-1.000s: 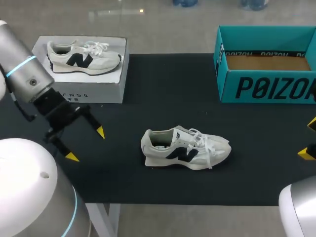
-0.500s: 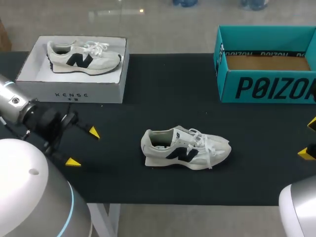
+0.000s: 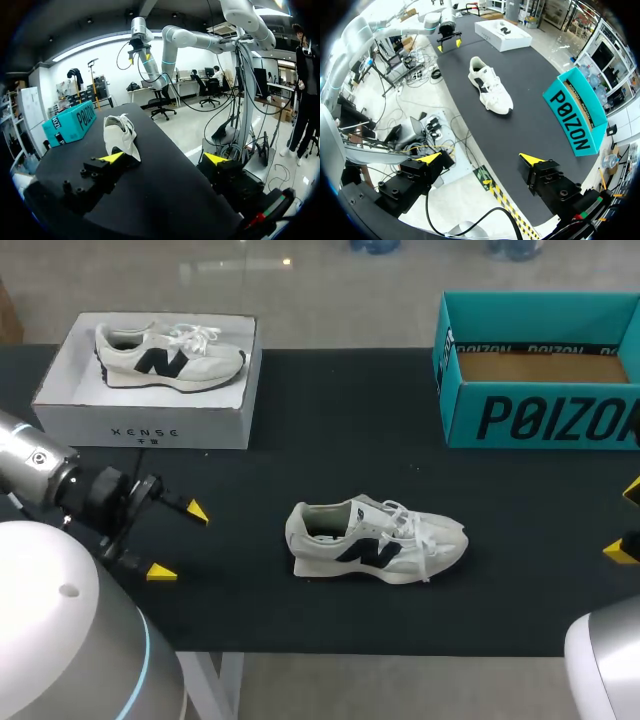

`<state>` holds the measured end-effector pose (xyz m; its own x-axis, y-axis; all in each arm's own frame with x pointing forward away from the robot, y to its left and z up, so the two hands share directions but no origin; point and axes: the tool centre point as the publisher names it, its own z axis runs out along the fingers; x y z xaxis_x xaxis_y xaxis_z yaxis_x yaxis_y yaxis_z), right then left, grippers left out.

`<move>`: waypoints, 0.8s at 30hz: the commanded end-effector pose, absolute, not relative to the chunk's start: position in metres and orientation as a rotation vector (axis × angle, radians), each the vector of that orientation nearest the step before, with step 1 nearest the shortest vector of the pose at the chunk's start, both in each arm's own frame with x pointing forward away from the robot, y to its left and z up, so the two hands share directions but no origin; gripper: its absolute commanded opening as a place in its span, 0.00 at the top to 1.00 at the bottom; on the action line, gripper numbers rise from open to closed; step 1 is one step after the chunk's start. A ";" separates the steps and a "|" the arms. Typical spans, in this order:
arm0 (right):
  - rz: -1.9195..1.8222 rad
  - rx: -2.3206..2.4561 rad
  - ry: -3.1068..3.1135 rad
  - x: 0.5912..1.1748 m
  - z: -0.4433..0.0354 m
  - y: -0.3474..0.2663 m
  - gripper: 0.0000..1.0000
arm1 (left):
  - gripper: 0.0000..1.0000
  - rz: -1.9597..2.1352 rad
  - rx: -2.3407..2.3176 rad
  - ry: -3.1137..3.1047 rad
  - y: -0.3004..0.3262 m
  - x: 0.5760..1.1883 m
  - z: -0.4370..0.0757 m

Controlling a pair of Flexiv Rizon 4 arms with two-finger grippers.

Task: Take the shoe out of the shoebox, open the shoe tongue, remove and reinsert the insole, then place the shoe into the shoebox

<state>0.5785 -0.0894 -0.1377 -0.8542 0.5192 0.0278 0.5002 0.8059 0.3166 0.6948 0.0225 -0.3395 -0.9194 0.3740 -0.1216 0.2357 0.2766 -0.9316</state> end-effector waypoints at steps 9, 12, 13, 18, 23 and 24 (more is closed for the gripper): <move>0.479 0.829 2.937 0.582 -0.135 -0.088 0.00 | 0.00 1.807 0.113 -2.813 -0.030 0.652 -0.355; 0.479 0.829 2.937 0.582 -0.135 -0.088 0.00 | 0.00 1.829 0.157 -2.808 -0.034 0.658 -0.359; 0.479 0.829 2.937 0.582 -0.135 -0.088 0.00 | 0.00 1.837 0.172 -2.799 -0.035 0.661 -0.361; 0.479 0.829 2.937 0.582 -0.135 -0.088 0.00 | 0.00 1.891 0.107 -2.698 -0.043 0.678 -0.371; 0.479 0.829 2.937 0.582 -0.135 -0.088 0.00 | 0.00 1.896 -0.075 -2.586 -0.051 0.699 -0.385; 0.479 0.829 2.937 0.582 -0.135 -0.088 0.00 | 0.00 1.892 -0.110 -2.562 -0.052 0.703 -0.388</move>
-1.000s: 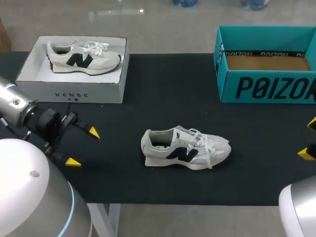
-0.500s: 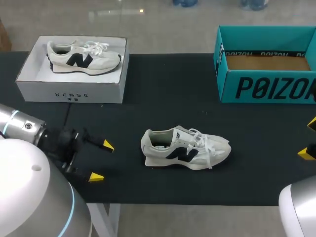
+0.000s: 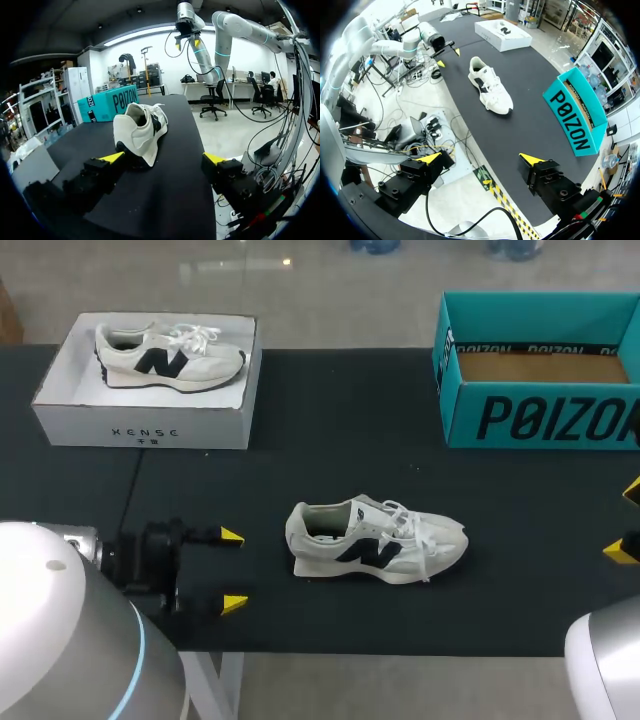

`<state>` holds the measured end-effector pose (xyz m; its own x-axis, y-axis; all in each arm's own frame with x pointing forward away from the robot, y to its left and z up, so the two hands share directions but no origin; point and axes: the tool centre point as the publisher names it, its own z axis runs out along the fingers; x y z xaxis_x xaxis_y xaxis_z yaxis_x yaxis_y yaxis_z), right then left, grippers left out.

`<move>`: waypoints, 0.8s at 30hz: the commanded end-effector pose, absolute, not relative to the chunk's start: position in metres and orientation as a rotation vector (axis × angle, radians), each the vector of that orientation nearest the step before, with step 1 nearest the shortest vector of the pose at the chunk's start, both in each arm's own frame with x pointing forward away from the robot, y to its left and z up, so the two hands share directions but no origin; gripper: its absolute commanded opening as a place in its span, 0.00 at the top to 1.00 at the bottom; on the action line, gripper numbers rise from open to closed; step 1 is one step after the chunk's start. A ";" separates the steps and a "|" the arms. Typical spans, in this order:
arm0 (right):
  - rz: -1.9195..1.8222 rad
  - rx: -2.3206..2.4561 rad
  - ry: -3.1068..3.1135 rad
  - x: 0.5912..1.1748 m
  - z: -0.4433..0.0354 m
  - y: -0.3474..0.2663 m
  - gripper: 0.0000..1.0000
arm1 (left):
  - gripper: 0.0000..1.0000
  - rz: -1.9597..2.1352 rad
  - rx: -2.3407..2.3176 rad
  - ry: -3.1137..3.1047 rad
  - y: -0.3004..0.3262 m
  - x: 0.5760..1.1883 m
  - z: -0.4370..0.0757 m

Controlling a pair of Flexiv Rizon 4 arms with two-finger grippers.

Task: Take the shoe out of the shoebox, open the shoe tongue, remove and reinsert the insole, then place the shoe into the shoebox

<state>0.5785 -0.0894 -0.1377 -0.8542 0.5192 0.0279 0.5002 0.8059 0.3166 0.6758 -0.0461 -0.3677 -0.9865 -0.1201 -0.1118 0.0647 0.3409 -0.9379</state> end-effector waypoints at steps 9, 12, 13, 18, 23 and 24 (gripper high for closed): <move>0.479 0.829 2.937 0.582 -0.135 -0.088 0.00 | 0.00 -1.795 0.188 2.550 -0.066 0.737 -0.396; 0.479 0.829 2.937 0.582 -0.135 -0.088 0.00 | 0.00 -1.783 0.195 2.570 -0.074 0.750 -0.401; 0.479 0.829 2.937 0.582 -0.135 -0.088 0.00 | 0.00 -1.776 0.212 2.578 -0.077 0.752 -0.402; 0.479 0.829 2.937 0.582 -0.135 -0.088 0.00 | 0.00 -1.742 0.225 2.603 -0.092 0.763 -0.412; 0.479 0.829 2.937 0.582 -0.135 -0.088 0.00 | 0.00 -1.737 0.219 2.608 -0.097 0.766 -0.417; 0.479 0.829 2.937 0.582 -0.135 -0.088 0.00 | 0.00 -1.737 0.214 2.609 -0.097 0.767 -0.418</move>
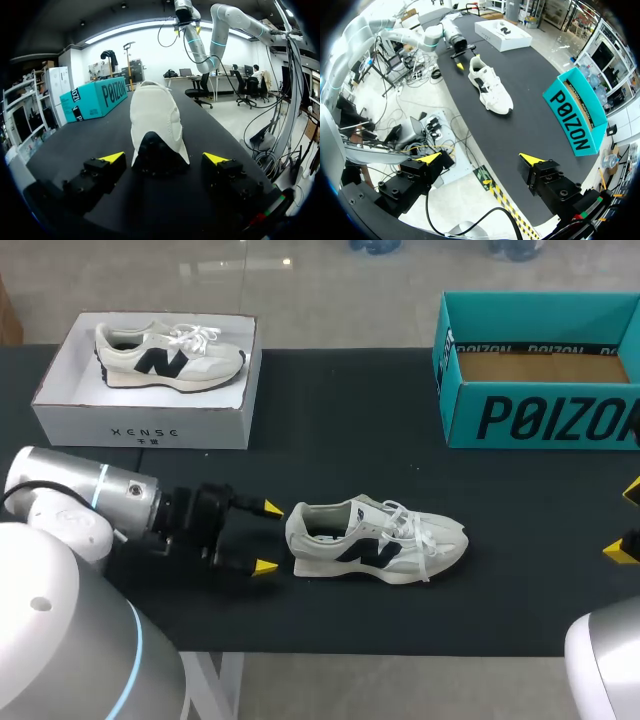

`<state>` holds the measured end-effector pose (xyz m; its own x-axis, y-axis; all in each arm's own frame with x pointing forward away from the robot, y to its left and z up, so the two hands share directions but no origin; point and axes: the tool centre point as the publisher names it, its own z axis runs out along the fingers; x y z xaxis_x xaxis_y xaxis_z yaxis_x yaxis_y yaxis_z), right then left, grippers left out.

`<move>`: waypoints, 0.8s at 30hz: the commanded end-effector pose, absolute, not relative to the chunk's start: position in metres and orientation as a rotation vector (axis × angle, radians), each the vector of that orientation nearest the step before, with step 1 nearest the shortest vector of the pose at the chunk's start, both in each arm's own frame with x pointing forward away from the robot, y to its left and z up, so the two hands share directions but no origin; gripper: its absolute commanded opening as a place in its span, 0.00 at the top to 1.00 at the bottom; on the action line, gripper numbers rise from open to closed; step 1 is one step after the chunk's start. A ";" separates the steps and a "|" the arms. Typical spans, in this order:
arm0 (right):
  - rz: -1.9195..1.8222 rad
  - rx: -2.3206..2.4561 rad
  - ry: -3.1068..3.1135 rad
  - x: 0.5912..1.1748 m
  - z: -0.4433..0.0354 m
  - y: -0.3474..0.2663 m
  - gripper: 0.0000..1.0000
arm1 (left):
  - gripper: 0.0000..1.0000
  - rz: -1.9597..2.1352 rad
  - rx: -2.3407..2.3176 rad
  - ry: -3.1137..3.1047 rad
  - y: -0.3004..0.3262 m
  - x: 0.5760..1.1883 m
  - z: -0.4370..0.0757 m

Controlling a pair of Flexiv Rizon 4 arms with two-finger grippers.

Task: Take the shoe out of the shoebox, open the shoe tongue, remove and reinsert the insole, then place the shoe into the shoebox

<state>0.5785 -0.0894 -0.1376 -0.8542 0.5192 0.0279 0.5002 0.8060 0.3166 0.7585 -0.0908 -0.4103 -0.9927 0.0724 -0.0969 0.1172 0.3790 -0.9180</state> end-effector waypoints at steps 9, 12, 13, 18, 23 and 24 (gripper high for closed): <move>0.479 0.829 2.937 0.582 -0.135 -0.088 0.00 | 0.00 -1.767 0.170 2.604 -0.096 0.762 -0.428; 0.479 0.829 2.937 0.582 -0.135 -0.088 0.00 | 0.00 -1.784 0.165 2.596 -0.099 0.758 -0.431; 0.479 0.829 2.937 0.582 -0.135 -0.088 0.00 | 0.00 -1.792 0.162 2.592 -0.100 0.757 -0.432; 0.479 0.829 2.937 0.582 -0.135 -0.088 0.00 | 0.00 -1.824 0.156 2.581 -0.106 0.751 -0.433; 0.479 0.829 2.937 0.582 -0.135 -0.088 0.00 | 0.00 -1.837 0.153 2.576 -0.112 0.750 -0.432; 0.479 0.829 2.937 0.582 -0.135 -0.088 0.00 | 0.00 -1.843 0.149 2.570 -0.113 0.751 -0.431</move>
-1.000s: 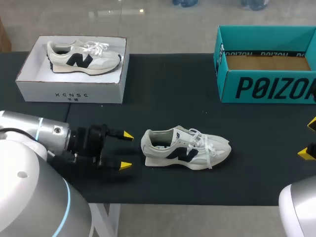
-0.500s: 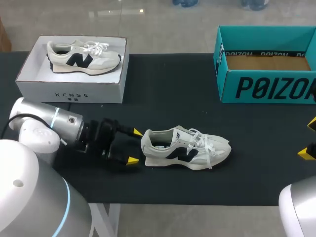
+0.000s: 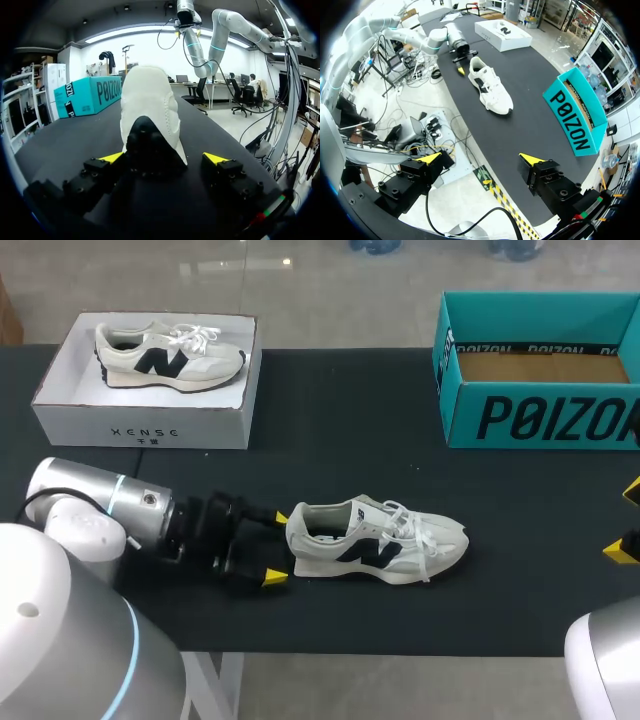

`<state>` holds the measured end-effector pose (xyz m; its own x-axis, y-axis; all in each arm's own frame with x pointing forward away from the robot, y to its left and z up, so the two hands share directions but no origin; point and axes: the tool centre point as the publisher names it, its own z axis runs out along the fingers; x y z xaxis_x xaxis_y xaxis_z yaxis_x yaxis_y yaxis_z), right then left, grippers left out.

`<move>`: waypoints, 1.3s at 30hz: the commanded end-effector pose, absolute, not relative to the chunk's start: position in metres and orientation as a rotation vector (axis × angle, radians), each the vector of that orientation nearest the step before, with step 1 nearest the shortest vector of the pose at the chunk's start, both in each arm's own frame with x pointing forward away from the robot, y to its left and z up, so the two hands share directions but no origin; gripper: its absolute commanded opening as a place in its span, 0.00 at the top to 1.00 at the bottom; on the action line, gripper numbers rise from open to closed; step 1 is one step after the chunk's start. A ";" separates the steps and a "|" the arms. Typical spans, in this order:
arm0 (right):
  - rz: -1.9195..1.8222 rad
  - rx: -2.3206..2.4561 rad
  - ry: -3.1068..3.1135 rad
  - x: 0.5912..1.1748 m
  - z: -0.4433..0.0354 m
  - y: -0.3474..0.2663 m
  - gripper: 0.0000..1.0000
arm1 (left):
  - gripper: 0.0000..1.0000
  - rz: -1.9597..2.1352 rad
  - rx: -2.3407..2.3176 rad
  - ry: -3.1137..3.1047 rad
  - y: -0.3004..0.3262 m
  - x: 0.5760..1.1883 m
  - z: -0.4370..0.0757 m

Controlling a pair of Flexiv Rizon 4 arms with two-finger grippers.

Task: Take the shoe out of the shoebox, open the shoe tongue, remove and reinsert the insole, then place the shoe into the shoebox

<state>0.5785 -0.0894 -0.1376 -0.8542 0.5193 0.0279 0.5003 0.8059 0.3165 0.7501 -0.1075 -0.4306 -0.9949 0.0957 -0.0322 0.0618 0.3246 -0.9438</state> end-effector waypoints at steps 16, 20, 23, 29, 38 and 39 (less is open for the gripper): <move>0.479 0.829 2.937 0.582 -0.135 -0.088 0.00 | 0.00 1.828 -0.126 -2.540 -0.134 0.755 -0.433; 0.479 0.829 2.937 0.582 -0.135 -0.088 0.00 | 0.00 1.834 -0.107 -2.539 -0.138 0.757 -0.433; 0.479 0.829 2.937 0.582 -0.135 -0.088 0.00 | 0.00 1.835 -0.112 -2.539 -0.141 0.757 -0.433; 0.479 0.829 2.937 0.582 -0.135 -0.088 0.00 | 0.50 1.818 -0.143 -2.548 -0.142 0.757 -0.438; 0.479 0.829 2.937 0.582 -0.135 -0.088 0.00 | 1.00 1.823 -0.107 -2.558 -0.141 0.758 -0.440; 0.479 0.829 2.937 0.582 -0.135 -0.088 0.00 | 1.00 1.823 -0.107 -2.558 -0.141 0.758 -0.440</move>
<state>0.5785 -0.0894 -0.1376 -0.8542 0.5192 0.0279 0.5003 0.8059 0.3165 0.7580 -0.1387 -0.4354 -0.9975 0.0588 -0.0390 0.0560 0.3245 -0.9442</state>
